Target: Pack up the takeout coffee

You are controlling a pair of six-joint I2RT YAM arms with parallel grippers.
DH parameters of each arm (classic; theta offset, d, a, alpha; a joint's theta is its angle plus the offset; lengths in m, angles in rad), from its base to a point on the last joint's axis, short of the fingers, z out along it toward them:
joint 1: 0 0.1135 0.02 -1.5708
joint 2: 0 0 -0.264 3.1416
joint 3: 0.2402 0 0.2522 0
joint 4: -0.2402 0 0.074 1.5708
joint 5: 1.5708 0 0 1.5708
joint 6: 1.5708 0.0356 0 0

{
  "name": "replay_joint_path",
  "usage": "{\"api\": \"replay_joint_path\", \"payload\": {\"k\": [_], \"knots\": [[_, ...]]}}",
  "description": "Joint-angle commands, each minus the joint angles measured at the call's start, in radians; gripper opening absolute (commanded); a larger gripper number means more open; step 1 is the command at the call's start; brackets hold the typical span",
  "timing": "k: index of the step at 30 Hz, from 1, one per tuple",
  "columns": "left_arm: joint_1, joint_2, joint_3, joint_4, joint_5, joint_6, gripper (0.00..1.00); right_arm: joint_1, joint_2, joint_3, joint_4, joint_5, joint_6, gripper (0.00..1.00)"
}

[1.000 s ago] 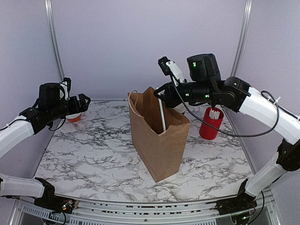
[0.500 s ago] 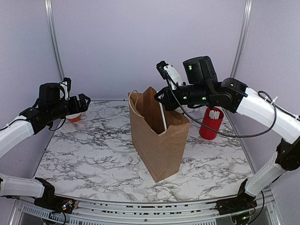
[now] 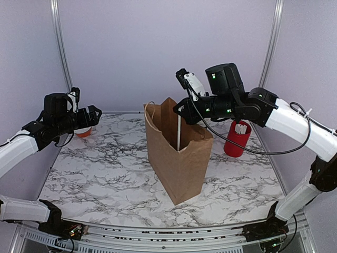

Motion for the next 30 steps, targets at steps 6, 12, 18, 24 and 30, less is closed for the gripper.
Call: {"api": "replay_joint_path", "payload": {"k": [6,12,18,24,30], "knots": [[0.007,0.005,-0.014,0.022,0.009,-0.004,0.99,0.009,0.006,0.022,-0.008,0.017,-0.006,0.08],[0.006,0.008,-0.013,0.022,0.010,-0.004,0.99,0.010,0.003,0.023,-0.008,0.019,-0.007,0.10],[0.006,0.008,-0.013,0.023,0.010,-0.004,0.99,0.009,0.005,0.024,-0.007,0.021,-0.006,0.17],[0.006,0.008,-0.013,0.023,0.010,-0.004,0.99,0.010,0.000,0.026,-0.005,0.026,-0.006,0.23],[0.006,0.007,-0.013,0.023,0.010,-0.004,0.99,0.010,-0.001,0.027,-0.005,0.029,-0.002,0.38]]}}
